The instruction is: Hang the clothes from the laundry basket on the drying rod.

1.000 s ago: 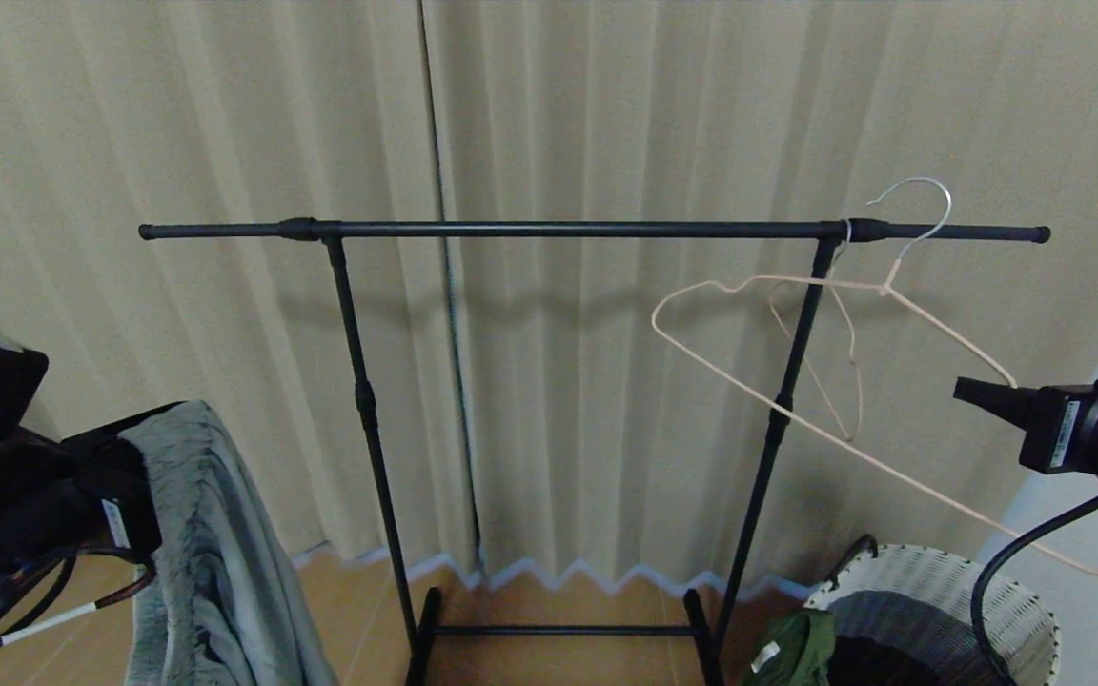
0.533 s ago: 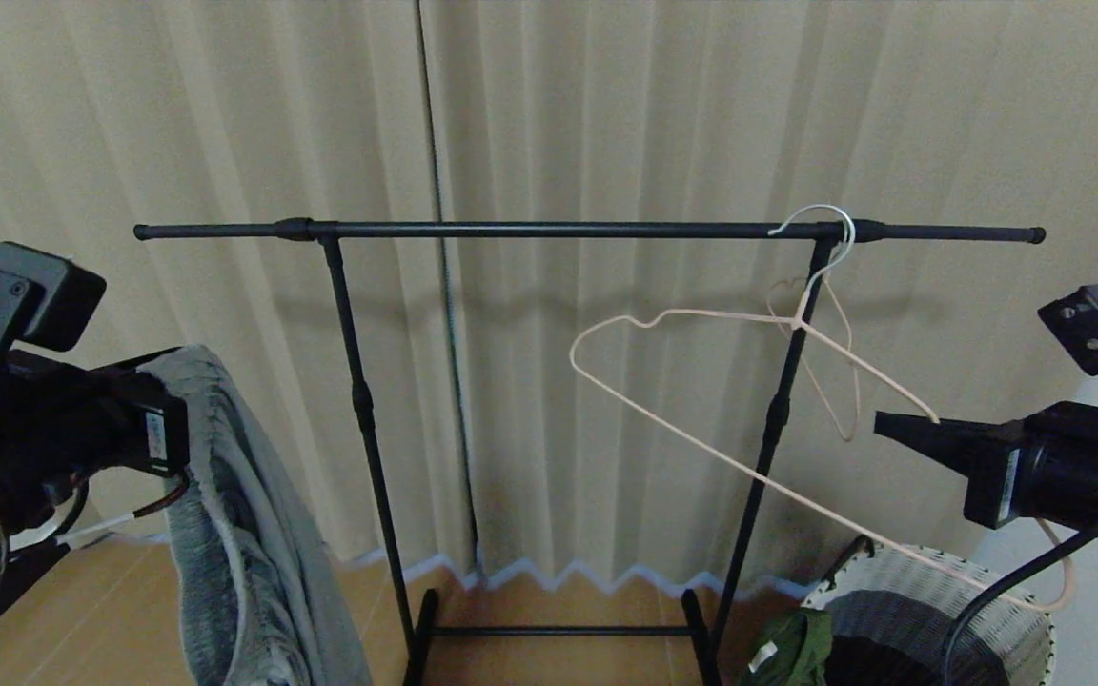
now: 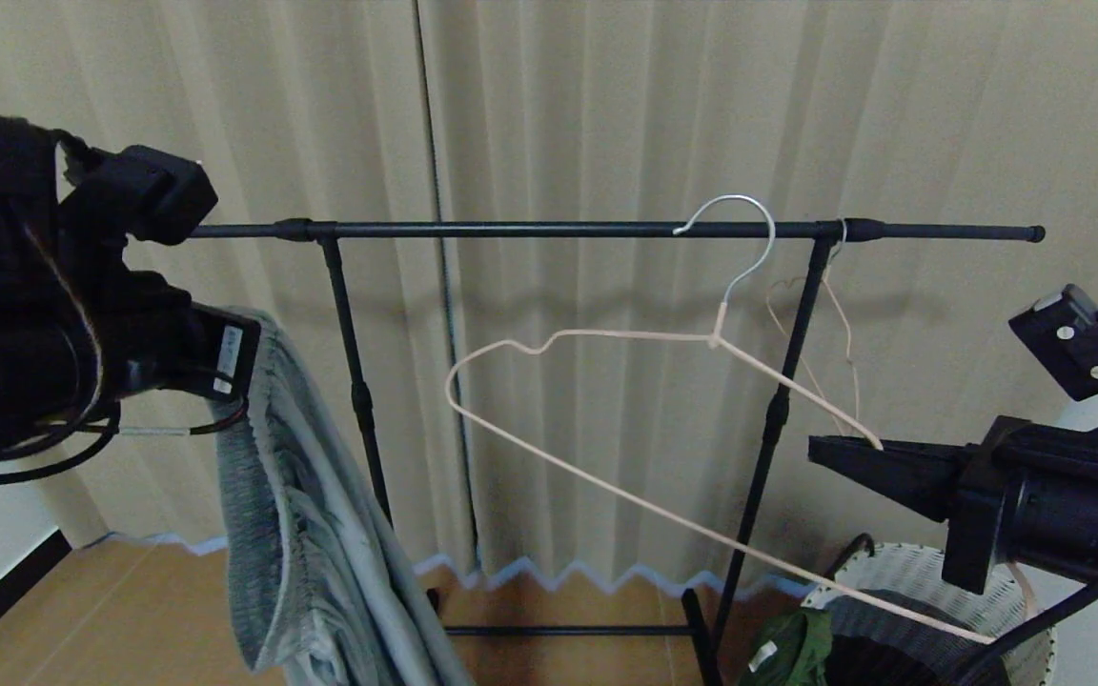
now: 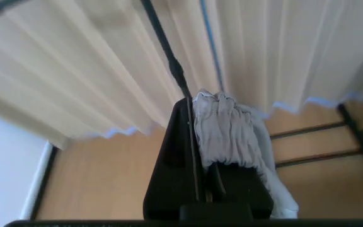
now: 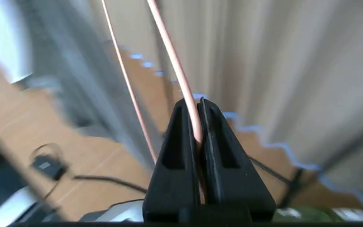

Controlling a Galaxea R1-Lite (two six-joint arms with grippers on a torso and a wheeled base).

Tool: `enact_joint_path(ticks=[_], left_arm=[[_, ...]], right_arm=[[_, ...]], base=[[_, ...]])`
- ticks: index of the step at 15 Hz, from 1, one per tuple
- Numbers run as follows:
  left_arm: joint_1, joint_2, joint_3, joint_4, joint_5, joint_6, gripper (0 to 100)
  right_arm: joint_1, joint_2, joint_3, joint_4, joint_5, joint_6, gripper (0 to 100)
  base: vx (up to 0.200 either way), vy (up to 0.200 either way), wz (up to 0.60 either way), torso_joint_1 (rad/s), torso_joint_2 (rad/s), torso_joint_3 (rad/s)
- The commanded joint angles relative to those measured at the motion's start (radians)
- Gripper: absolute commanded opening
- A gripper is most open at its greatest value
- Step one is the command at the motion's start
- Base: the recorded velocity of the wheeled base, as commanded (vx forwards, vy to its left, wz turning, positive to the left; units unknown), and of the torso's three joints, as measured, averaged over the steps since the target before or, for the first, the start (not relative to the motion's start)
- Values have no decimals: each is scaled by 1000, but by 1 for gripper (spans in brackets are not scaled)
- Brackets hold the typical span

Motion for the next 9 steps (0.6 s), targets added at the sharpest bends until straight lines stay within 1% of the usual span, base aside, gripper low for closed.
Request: enact_joint_path(ticks=[1, 3, 5, 7, 9], left_arm=[[-52, 126, -152, 85, 51, -100, 0], [-74, 213, -208, 85, 117, -171, 0], [-82, 267, -257, 85, 166, -223, 0], [-83, 276, -273, 83, 180, -232, 0], [-100, 278, -282, 82, 191, -247, 0]], right_arm=[[75, -3, -9, 0, 0, 25, 0], [142, 2, -12, 0, -1, 68, 0], [197, 14, -33, 0, -4, 90, 0], [208, 26, -40, 0, -7, 90, 0], [213, 109, -90, 0, -18, 90, 0]], base=[[0, 0, 0, 0, 0, 0], [0, 0, 0, 0, 0, 0], [0, 0, 0, 0, 0, 0], [0, 0, 0, 0, 0, 0], [0, 0, 0, 0, 0, 0]])
